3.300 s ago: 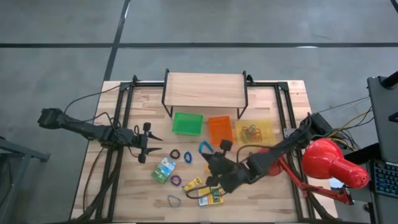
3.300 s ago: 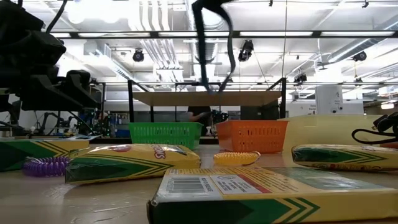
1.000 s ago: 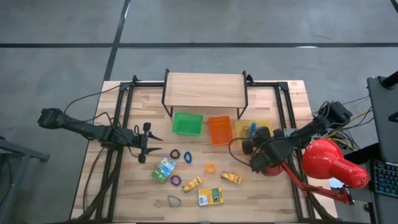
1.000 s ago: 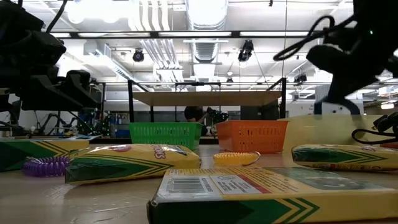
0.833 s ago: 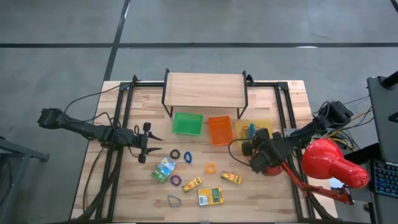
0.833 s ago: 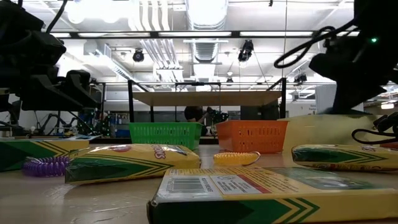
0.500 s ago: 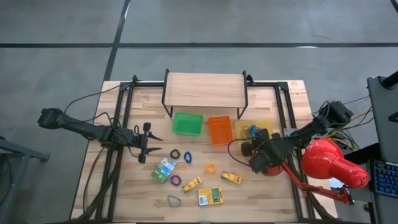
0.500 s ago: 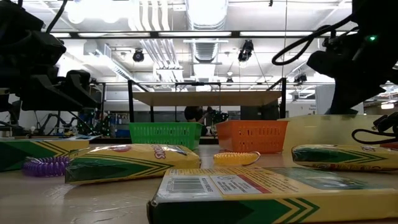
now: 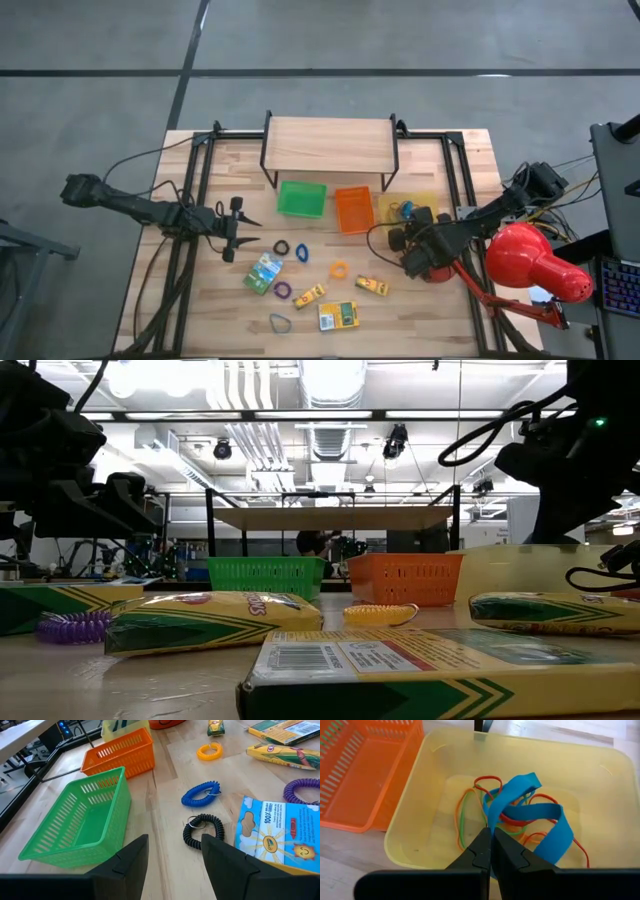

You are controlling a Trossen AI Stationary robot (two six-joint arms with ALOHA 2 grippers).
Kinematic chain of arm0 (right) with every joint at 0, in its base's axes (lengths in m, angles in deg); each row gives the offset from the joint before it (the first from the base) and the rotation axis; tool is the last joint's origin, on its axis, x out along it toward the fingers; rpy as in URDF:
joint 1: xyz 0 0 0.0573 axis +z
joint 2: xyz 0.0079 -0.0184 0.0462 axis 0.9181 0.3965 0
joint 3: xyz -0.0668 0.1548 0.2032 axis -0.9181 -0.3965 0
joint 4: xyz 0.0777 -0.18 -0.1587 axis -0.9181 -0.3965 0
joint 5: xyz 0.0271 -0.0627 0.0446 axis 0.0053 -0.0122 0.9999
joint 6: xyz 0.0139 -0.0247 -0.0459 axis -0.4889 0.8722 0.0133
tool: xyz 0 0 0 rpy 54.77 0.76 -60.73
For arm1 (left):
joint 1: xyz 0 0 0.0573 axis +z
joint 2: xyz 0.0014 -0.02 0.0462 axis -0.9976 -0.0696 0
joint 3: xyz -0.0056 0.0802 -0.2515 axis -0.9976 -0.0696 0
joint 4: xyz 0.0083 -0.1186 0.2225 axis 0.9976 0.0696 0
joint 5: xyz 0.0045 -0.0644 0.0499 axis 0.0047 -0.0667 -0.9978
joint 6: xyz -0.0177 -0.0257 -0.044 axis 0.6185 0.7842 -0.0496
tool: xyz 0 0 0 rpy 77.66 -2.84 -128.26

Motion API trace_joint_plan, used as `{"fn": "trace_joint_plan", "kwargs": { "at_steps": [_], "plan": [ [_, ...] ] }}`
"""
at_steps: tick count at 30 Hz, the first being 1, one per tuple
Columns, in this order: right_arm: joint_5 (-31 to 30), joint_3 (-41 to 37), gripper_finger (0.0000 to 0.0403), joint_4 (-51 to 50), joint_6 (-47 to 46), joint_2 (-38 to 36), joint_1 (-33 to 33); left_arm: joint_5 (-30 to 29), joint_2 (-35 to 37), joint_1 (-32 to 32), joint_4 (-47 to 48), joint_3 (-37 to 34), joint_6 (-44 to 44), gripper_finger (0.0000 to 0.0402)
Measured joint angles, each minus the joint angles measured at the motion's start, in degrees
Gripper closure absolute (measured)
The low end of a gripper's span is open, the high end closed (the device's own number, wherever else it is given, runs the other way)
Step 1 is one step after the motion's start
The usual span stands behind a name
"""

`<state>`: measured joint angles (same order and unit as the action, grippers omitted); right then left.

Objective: Pick & Place Office Desk Supplies
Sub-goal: Put the left blue rubber band into the yellow bin, then put the blue rubber band into the yellow bin

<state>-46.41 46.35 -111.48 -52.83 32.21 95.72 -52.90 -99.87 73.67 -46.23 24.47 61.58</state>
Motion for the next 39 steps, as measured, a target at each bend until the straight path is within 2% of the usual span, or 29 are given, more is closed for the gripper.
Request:
{"fn": "trace_joint_plan", "kwargs": {
  "at_steps": [9,19,24,32,36,39],
  "plan": [
    [0.02,-0.07,0.0384,-0.13,-3.21,0.04,0.0,-0.01,0.0,0.0,0.0,0.01,0.02,0.0217],
    [0.02,-0.07,0.0285,-0.53,-4.57,0.04,0.0,0.0,0.0,-0.02,0.0,-0.01,0.04,0.0217],
    [0.03,-0.07,0.0255,-0.26,-3.29,0.04,0.0,0.0,0.0,-0.02,-0.01,-0.01,0.04,0.0217],
    [0.02,0.3,0.0256,-0.18,-2.63,0.04,0.0,0.01,0.0,-0.07,0.0,-0.01,0.15,0.0217],
    [-0.06,2.33,0.0262,-0.22,1.47,0.02,0.0,0.01,0.0,-0.04,-0.02,-0.01,0.15,0.0217],
    [-2.53,4.82,0.0263,-0.28,5.58,-0.03,0.02,0.01,0.0,-0.04,-0.02,-0.01,0.14,0.0217]
  ]
}}
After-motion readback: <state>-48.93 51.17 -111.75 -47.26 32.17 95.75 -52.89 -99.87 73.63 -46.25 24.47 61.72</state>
